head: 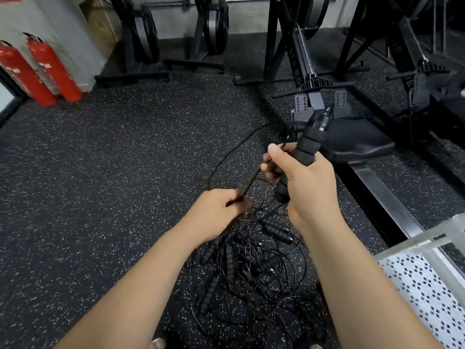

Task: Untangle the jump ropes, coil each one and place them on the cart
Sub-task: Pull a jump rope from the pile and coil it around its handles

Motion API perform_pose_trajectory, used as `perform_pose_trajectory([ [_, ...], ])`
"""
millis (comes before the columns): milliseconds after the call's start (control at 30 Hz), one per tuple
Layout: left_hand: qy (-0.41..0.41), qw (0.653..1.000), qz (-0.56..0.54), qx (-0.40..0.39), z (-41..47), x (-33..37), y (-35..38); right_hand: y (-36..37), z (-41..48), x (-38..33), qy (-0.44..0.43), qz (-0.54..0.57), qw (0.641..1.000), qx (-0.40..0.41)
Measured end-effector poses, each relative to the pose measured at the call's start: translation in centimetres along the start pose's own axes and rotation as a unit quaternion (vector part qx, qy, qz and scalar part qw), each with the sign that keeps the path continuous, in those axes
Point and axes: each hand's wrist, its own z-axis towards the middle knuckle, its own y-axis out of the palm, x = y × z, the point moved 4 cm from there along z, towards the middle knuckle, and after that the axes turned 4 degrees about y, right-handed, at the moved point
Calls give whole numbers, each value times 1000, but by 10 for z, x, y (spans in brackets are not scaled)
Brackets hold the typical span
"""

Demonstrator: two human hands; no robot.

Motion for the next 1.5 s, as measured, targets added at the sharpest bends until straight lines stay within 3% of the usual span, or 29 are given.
perform_pose_trajectory([
  [267, -61, 997, 17, -44, 0, -18, -21, -15, 7, -9, -9, 53, 997, 56],
  [400, -60, 998, 10, -21, -7, -15, -30, -14, 10, -1, 14, 73, 996, 41],
  [567, 0, 999, 3, 52, -14, 10, -37, 3, 1, 29, 134, -39, 987, -80],
  [767, 19, 997, -14, 71, -16, 24, -34, 11, -6, 33, 83, -139, 984, -77],
  [933, -10, 998, -17, 59, -19, 21, -35, 0, -1, 16, 68, -59, 996, -12],
  [1267, -42, 999, 20, 0, -17, 19, -10, -14, 17, 2, 62, 62, 996, 15],
  [1367, -34, 998, -42, 24, -16, 33, -18, -16, 19, 18, 106, 11, 994, -16],
  [1500, -17, 989, -102, 107, -17, 51, -40, -10, 12, 46, 159, -136, 974, -83],
])
